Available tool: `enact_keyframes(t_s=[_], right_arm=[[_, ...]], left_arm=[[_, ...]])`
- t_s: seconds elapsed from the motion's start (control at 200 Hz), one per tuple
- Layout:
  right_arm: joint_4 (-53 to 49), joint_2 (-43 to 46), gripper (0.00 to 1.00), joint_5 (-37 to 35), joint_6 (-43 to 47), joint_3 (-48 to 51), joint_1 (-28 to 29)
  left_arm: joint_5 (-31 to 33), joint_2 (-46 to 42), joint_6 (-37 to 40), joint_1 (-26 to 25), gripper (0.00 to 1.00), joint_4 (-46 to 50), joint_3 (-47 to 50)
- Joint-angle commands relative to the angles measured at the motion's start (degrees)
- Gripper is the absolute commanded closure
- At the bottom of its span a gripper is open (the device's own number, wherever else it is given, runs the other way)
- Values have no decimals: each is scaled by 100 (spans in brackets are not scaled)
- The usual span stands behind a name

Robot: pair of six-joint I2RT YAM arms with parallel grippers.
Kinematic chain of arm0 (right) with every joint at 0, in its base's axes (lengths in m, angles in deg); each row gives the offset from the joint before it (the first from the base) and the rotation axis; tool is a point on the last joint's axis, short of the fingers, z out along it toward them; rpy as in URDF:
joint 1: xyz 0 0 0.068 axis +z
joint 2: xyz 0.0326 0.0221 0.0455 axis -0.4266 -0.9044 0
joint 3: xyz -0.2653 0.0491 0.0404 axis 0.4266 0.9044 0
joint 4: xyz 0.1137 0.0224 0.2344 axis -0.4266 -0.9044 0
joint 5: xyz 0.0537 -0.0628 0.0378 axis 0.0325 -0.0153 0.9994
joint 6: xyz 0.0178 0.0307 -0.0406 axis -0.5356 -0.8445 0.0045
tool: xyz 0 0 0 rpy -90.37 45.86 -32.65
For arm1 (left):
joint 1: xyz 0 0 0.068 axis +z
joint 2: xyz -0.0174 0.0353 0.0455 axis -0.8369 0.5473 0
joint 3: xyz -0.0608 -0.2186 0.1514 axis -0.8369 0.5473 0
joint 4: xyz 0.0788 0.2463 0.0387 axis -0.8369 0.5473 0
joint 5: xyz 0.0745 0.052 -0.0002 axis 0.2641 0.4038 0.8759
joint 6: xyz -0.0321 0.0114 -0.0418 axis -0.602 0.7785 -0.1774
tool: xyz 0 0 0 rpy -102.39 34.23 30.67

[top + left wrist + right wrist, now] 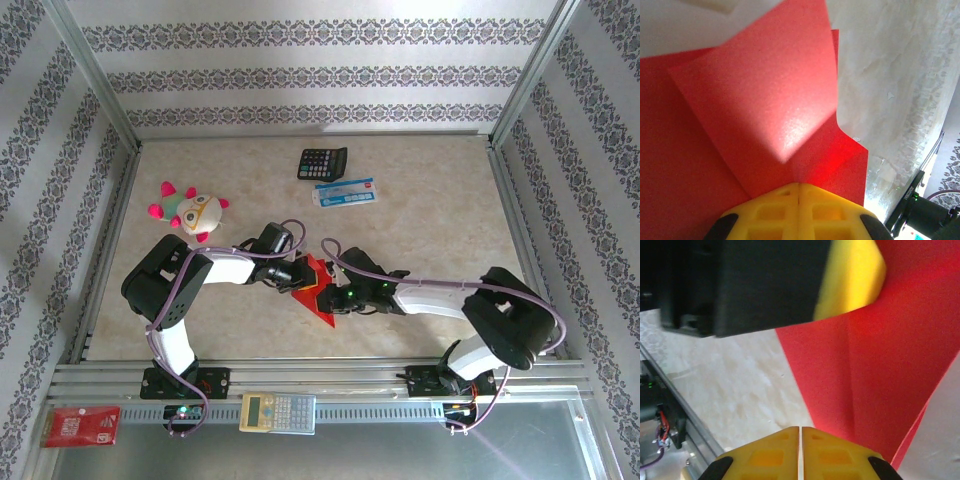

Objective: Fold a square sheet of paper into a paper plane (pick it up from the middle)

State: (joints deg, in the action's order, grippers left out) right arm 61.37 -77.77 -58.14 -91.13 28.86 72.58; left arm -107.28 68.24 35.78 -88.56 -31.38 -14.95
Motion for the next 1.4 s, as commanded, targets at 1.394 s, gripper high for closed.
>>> enact_keyframes(t_s=[1.394], right_arm=[[-3, 843, 90, -166, -509, 1646, 479]], left_arm=[[570, 317, 146, 142, 95, 667, 274]])
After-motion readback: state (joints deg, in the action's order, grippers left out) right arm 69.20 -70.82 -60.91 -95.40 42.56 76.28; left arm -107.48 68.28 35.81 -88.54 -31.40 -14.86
